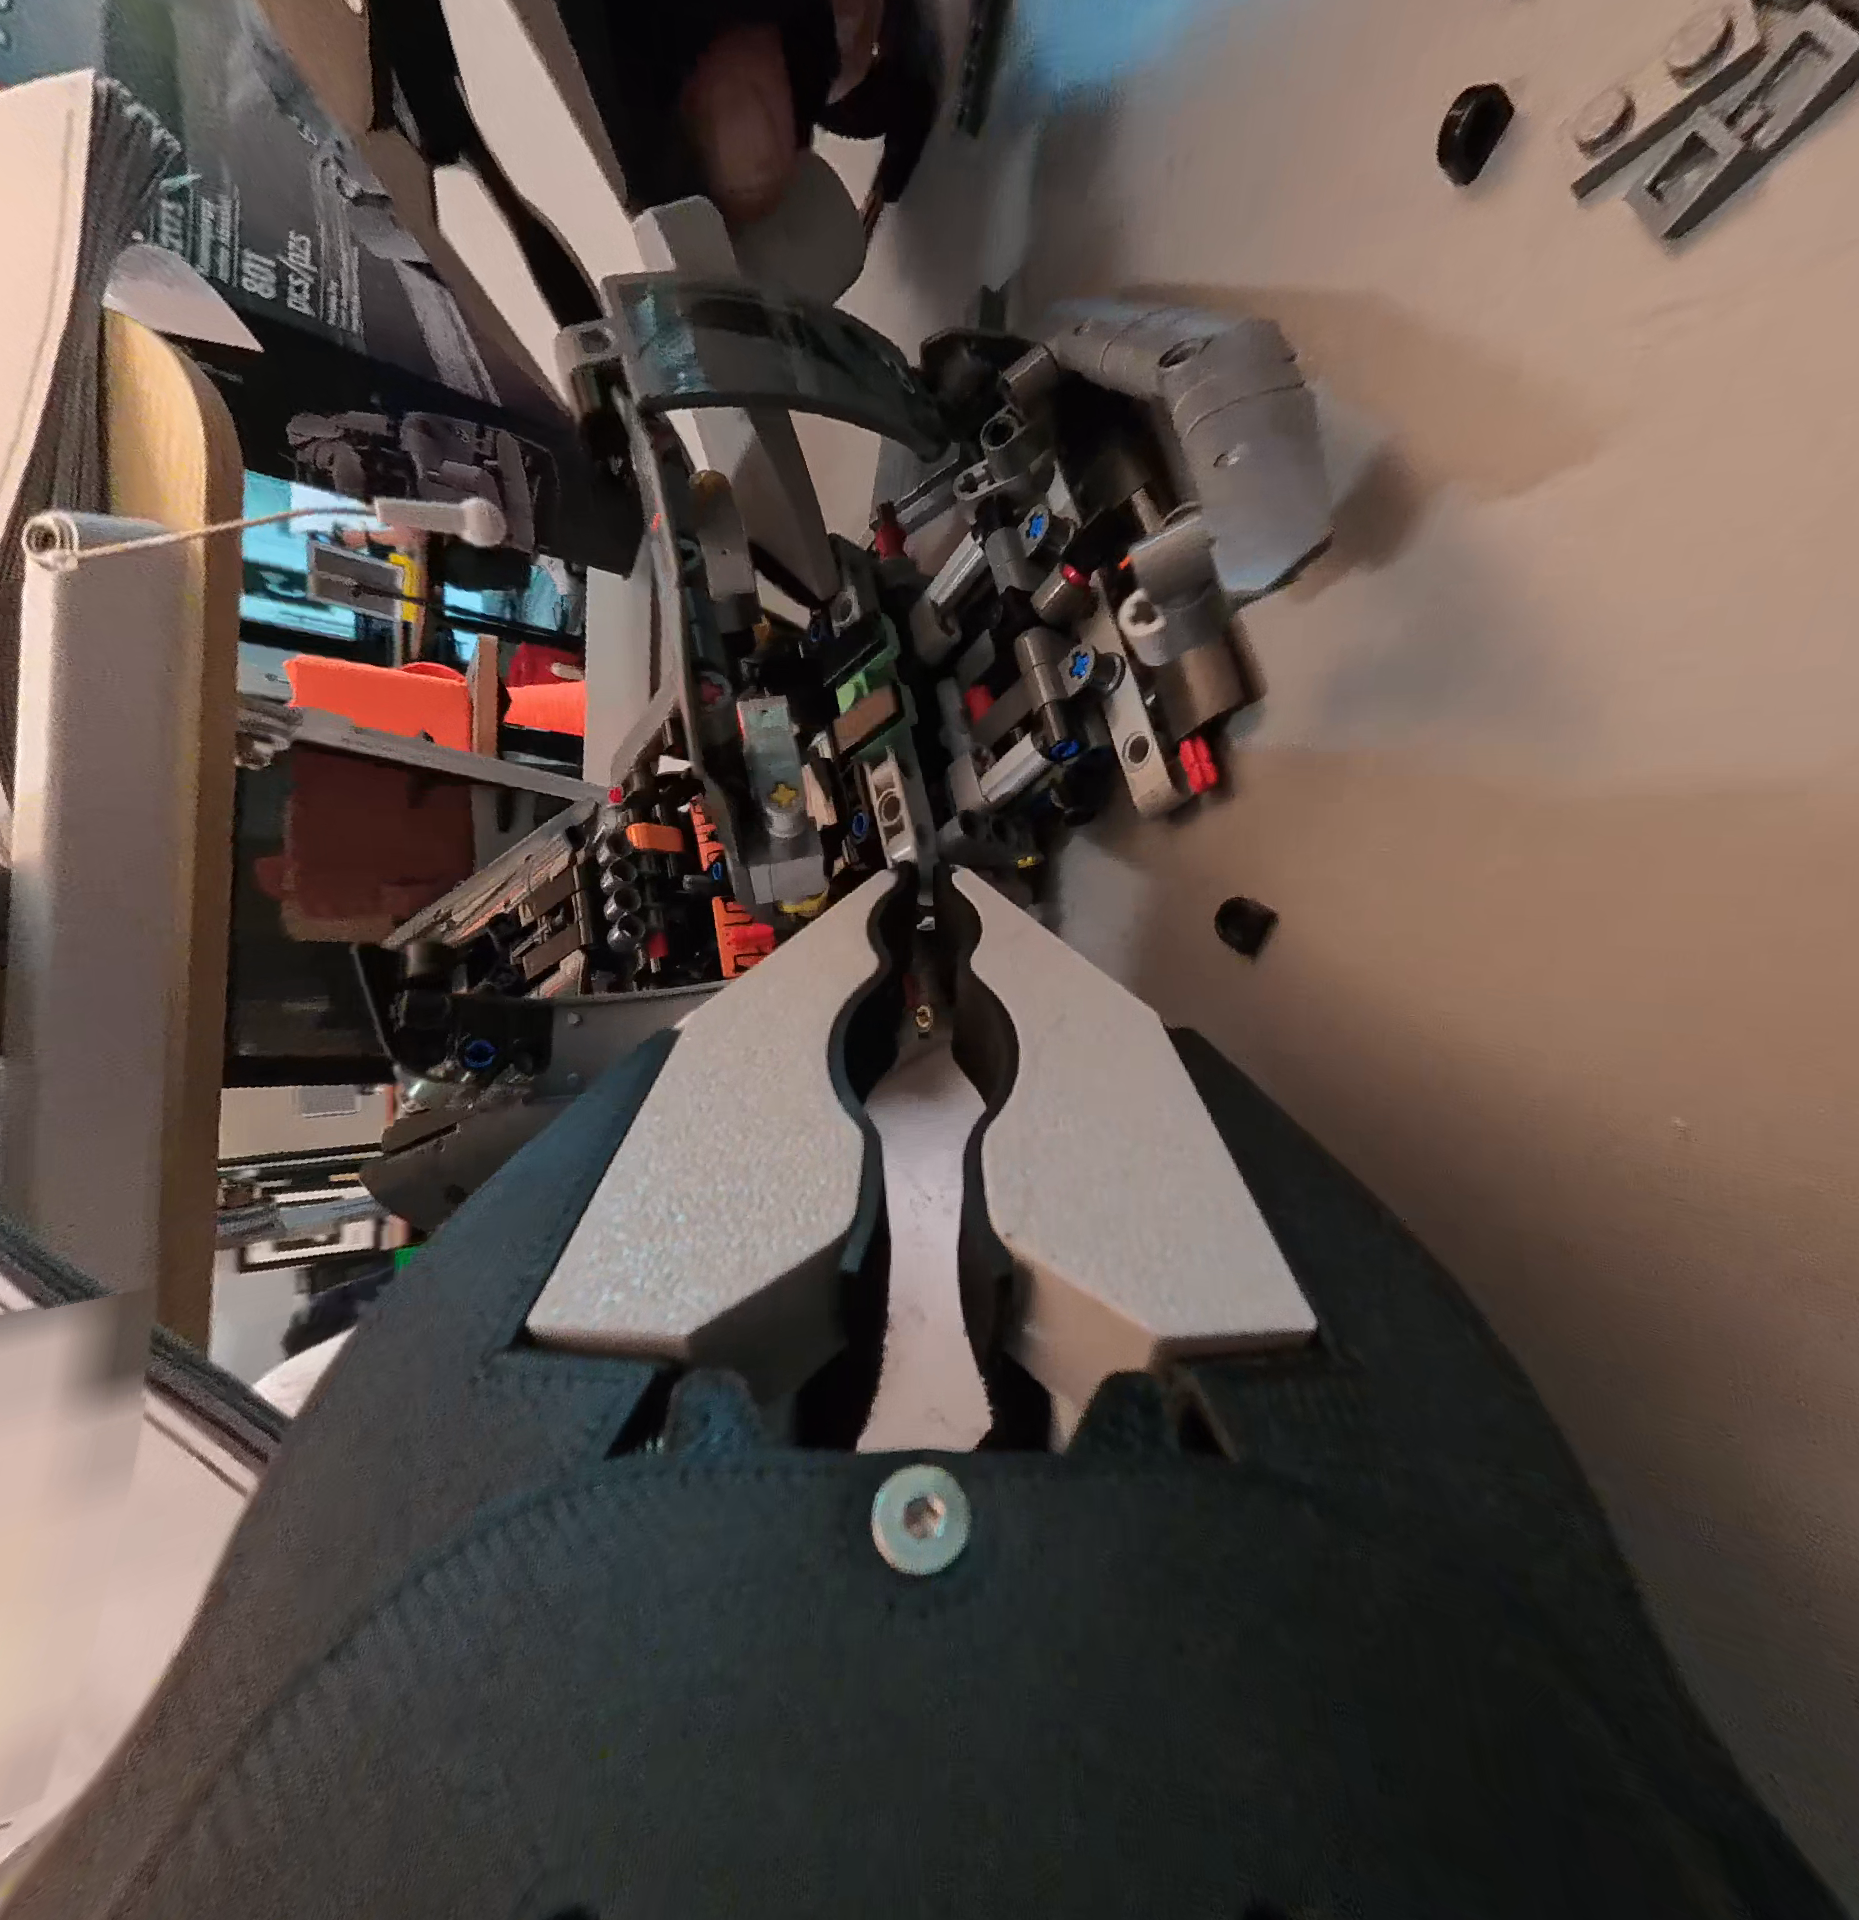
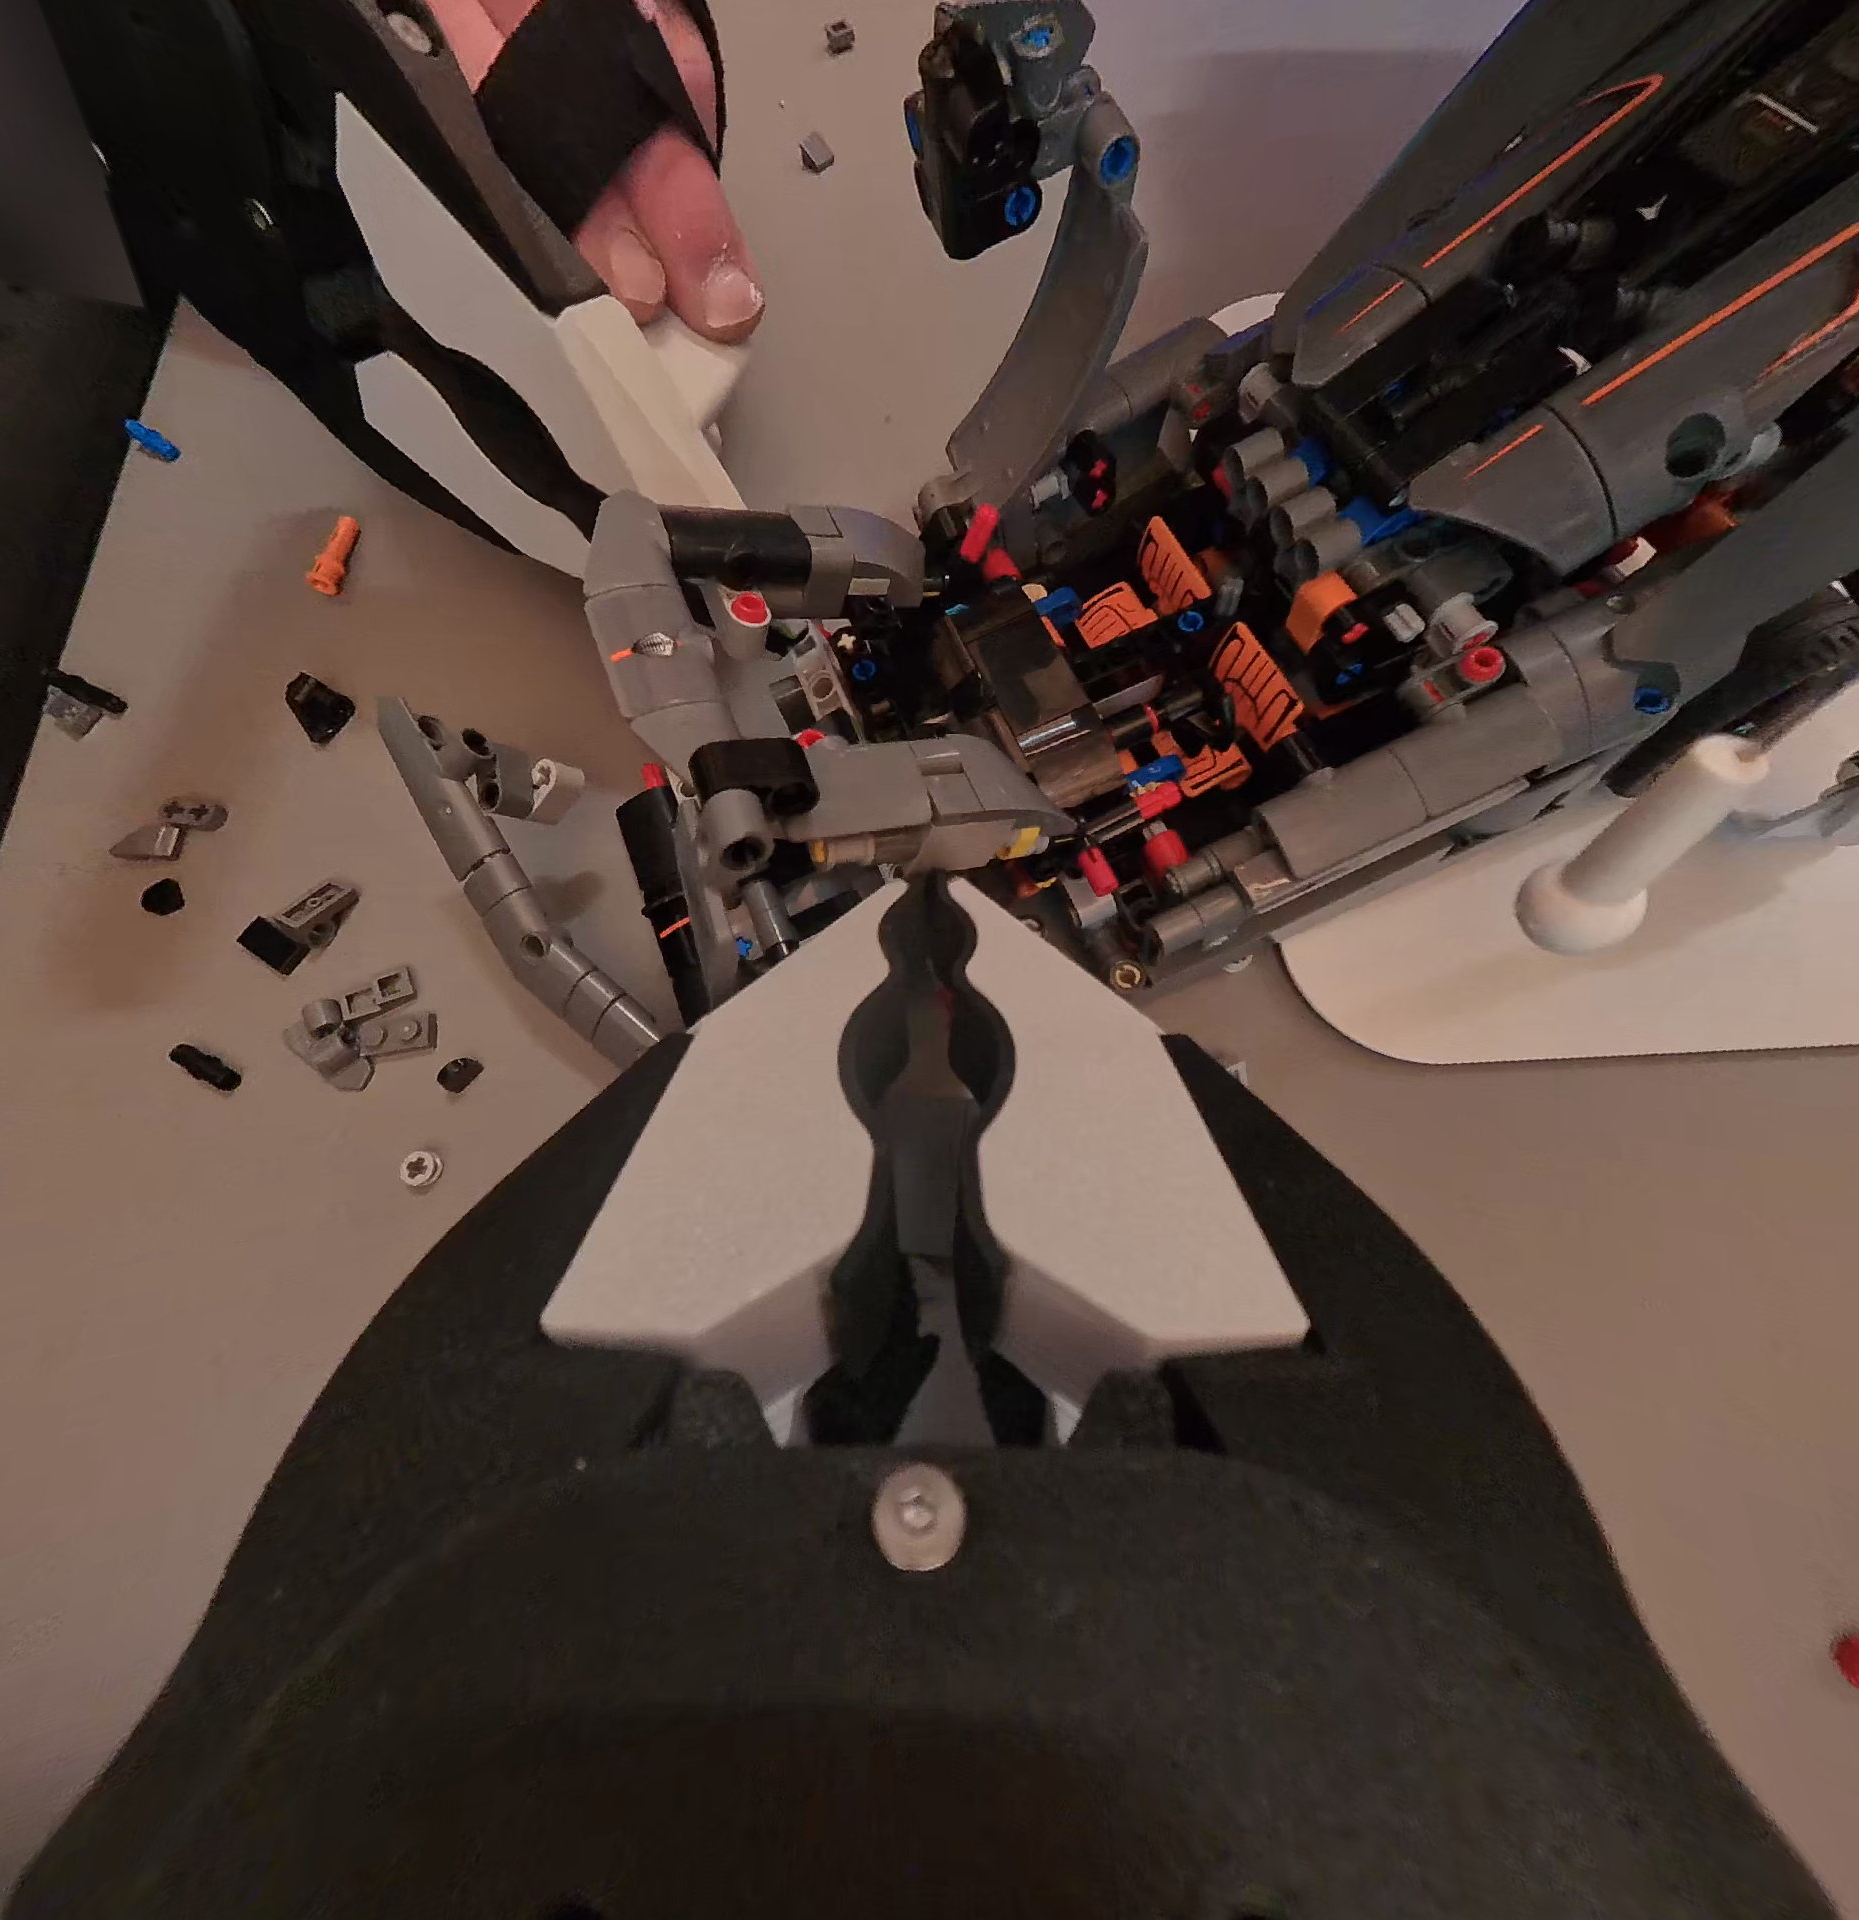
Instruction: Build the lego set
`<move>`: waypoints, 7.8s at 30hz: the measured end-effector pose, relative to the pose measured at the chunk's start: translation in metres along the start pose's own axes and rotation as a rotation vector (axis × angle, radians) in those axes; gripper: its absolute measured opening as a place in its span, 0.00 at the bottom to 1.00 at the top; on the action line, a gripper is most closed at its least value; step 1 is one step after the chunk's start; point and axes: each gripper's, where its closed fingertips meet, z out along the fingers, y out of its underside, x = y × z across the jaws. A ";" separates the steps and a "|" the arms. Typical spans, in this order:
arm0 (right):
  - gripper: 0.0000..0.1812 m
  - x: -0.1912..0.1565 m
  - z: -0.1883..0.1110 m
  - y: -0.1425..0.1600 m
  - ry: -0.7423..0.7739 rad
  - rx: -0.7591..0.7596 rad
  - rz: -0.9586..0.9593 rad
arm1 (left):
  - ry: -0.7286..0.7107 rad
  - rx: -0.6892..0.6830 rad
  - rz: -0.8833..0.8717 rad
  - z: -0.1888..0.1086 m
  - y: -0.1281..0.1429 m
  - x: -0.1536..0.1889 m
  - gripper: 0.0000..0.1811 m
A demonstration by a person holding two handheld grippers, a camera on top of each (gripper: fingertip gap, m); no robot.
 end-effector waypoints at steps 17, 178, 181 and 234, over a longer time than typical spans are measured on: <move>0.00 0.002 0.001 0.001 -0.006 0.001 0.048 | 0.093 0.034 -0.256 0.002 0.001 -0.001 0.00; 0.03 -0.064 0.010 0.012 0.019 -0.045 -0.126 | 0.367 0.187 -0.572 -0.024 -0.012 0.025 0.12; 0.03 -0.071 0.013 0.010 -0.002 -0.038 -0.139 | 0.399 0.210 -0.579 -0.028 -0.014 0.028 0.12; 0.06 -0.084 0.004 0.014 0.011 -0.021 -0.204 | 0.500 0.274 -0.671 -0.047 -0.034 0.036 0.03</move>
